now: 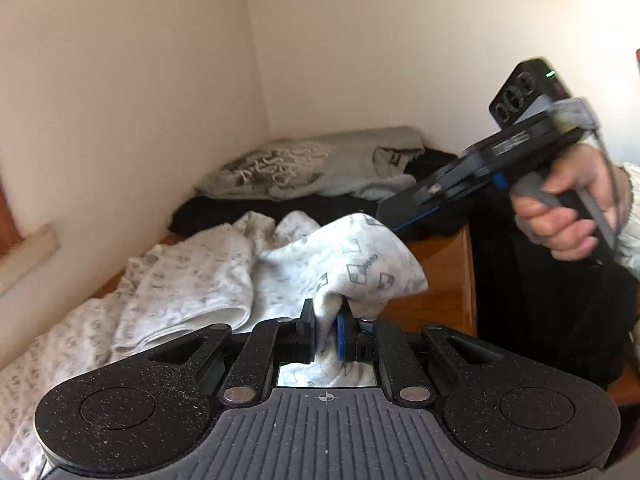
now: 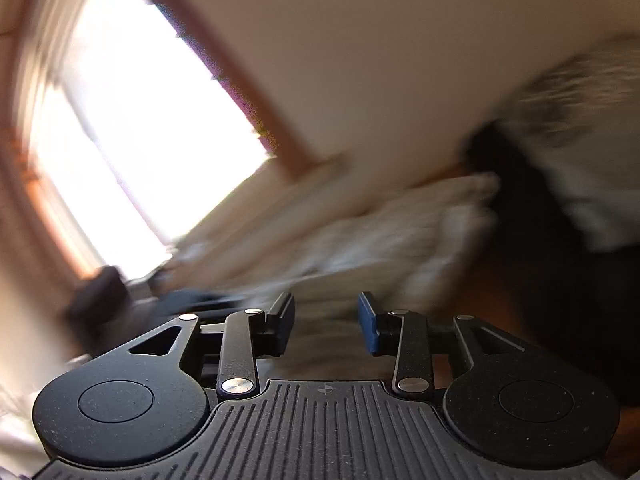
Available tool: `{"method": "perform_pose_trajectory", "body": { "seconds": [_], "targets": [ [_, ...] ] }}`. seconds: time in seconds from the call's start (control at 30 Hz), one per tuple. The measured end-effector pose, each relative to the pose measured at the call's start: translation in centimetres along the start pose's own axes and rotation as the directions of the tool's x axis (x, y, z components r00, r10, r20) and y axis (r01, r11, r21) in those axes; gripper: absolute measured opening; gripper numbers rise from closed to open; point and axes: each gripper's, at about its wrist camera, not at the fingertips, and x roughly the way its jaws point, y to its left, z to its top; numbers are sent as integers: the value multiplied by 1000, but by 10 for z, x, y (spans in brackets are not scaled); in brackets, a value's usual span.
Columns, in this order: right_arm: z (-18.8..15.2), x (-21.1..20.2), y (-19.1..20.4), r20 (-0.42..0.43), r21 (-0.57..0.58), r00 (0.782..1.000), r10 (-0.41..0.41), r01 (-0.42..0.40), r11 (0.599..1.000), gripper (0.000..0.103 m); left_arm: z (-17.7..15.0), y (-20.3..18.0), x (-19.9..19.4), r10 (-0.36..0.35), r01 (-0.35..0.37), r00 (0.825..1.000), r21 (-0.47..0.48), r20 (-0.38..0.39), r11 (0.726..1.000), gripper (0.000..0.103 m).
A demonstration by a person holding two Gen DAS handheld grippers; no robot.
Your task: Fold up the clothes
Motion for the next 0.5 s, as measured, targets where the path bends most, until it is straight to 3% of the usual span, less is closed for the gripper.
{"method": "perform_pose_trajectory", "body": {
  "seconds": [0.1,0.17,0.23,0.33,0.4,0.43,0.47,0.5],
  "targets": [
    [0,13,-7,-28,-4,994,-104,104,995,38,-6,-9,-10,15,-15,1000,6,19,1000,10],
    [0,31,-5,-63,-21,987,-146,145,989,45,-4,-9,-7,23,-23,1000,14,15,1000,10],
    [2,48,-8,-95,-4,986,-140,140,990,50,-7,-10,-6,18,-18,1000,2,11,1000,10],
    [12,68,-11,-115,37,982,-152,157,987,49,-1,-3,-1,16,-16,1000,-21,20,1000,10],
    [19,74,-7,-123,-4,974,-191,192,981,38,-1,-1,-3,16,-15,999,-32,32,999,10],
    [22,77,-4,-120,-44,968,-219,216,975,16,-1,1,-3,12,-11,999,-36,34,999,10],
    [25,79,-2,-111,-82,963,-247,238,968,5,-1,1,-4,7,-5,999,-41,36,999,10],
    [27,82,1,-102,-120,956,-273,261,958,5,-1,1,-5,1,1,999,-45,40,999,10]
  ]
}}
